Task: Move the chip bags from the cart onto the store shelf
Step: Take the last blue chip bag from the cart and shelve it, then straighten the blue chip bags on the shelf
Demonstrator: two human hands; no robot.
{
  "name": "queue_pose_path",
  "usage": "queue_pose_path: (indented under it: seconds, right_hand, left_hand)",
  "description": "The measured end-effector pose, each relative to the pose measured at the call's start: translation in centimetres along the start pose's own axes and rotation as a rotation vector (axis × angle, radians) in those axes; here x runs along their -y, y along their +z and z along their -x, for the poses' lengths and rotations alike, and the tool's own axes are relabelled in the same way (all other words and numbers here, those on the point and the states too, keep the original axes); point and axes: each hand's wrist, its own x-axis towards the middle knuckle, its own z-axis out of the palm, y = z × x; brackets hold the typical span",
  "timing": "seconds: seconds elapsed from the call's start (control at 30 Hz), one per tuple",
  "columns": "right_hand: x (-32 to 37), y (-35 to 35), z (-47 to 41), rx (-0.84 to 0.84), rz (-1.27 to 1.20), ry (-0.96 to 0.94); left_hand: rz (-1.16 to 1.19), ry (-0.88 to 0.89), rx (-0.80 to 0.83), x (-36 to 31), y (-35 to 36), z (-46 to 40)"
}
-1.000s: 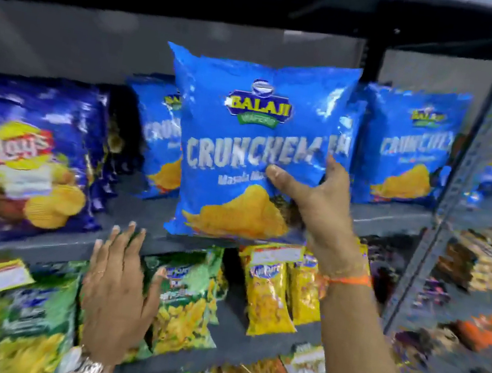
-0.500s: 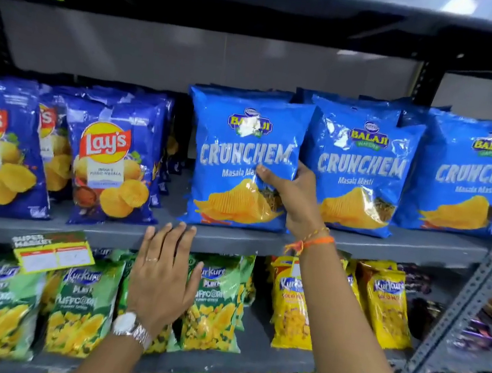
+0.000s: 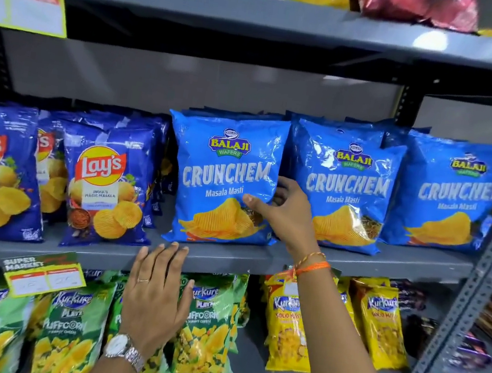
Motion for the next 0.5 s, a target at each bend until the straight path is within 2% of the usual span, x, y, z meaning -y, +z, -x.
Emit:
queue_pose_path:
  seconds: [0.1, 0.23, 0.27, 0.33, 0.4, 0.5]
  right_hand:
    - [0.3, -3.0, 2.0, -0.113, -0.011, -0.035]
    - [-0.5, -9.1, 3.2, -0.619, -0.045, -0.155]
    - [-0.9, -10.7, 3.0, -0.686, 0.005, -0.154]
    - [-1.9, -13.2, 2.1, -0.680, 0.116, -0.075]
    - [-2.9, -14.6, 0.8, -0.561, 0.164, 0.021]
    - [-3.9, -15.9, -0.8, -0.374, 0.081, 0.097]
  left_hand:
    - [0.012, -0.012, 0.016, -0.1, -0.2, 0.1]
    - [0.018, -0.040, 0.031, -0.4, 0.0, 0.0]
    - [0.026, -0.052, 0.031, -0.5, 0.1, -0.1]
    - [0.057, -0.074, 0.009, -0.8, 0.2, -0.1]
    - [0.095, -0.063, -0.028, -1.4, 0.4, -0.2]
    - [0.125, 0.010, -0.047, -2.7, 0.5, -0.5]
